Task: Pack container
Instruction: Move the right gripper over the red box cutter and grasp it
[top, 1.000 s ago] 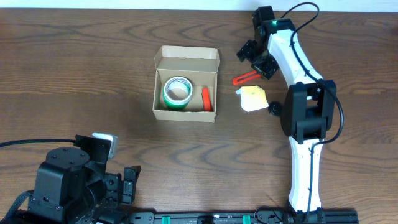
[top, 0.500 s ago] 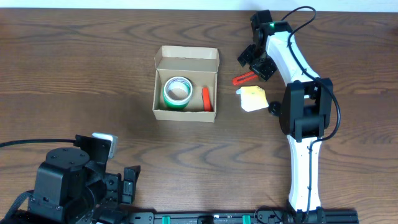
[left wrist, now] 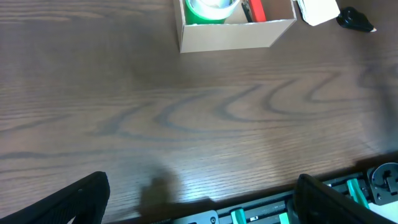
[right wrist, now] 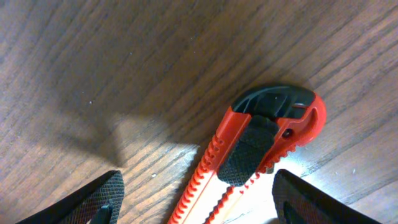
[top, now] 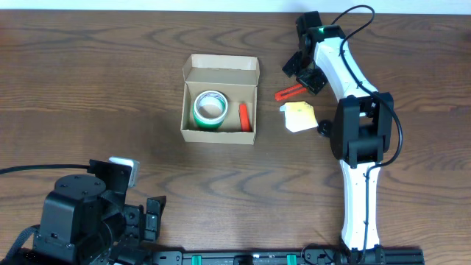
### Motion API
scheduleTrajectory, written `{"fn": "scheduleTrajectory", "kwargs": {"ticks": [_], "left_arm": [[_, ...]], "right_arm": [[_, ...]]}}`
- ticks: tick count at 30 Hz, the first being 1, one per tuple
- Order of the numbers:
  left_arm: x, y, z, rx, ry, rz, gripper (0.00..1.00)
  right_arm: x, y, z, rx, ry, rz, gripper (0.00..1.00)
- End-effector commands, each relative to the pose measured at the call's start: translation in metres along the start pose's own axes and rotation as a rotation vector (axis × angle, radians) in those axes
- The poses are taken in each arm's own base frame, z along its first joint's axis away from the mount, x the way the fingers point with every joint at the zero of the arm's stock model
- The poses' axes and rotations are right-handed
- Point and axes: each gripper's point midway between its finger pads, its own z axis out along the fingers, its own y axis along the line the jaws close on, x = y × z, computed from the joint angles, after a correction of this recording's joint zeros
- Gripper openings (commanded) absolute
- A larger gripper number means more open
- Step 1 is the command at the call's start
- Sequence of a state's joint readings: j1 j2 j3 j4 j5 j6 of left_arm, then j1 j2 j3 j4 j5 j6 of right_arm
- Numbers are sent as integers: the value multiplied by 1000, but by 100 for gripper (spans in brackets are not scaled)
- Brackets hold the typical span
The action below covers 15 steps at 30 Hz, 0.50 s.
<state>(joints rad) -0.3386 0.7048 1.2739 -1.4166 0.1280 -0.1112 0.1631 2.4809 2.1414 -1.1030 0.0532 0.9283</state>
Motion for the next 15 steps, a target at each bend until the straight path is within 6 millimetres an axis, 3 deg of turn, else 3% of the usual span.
{"fn": "scheduleTrajectory", "kwargs": {"ticks": [1,9,15], "left_arm": [[1,-1,0,3,6,-4,95],[1,-1,0,3,6,-4,95],[1,-1,0,3,6,-4,95]], "right_arm": [[11,-7,19,55,12,-28,76],[16,-13,29,69,23,-29,66],[17,-15,31,74,27,-29,49]]}}
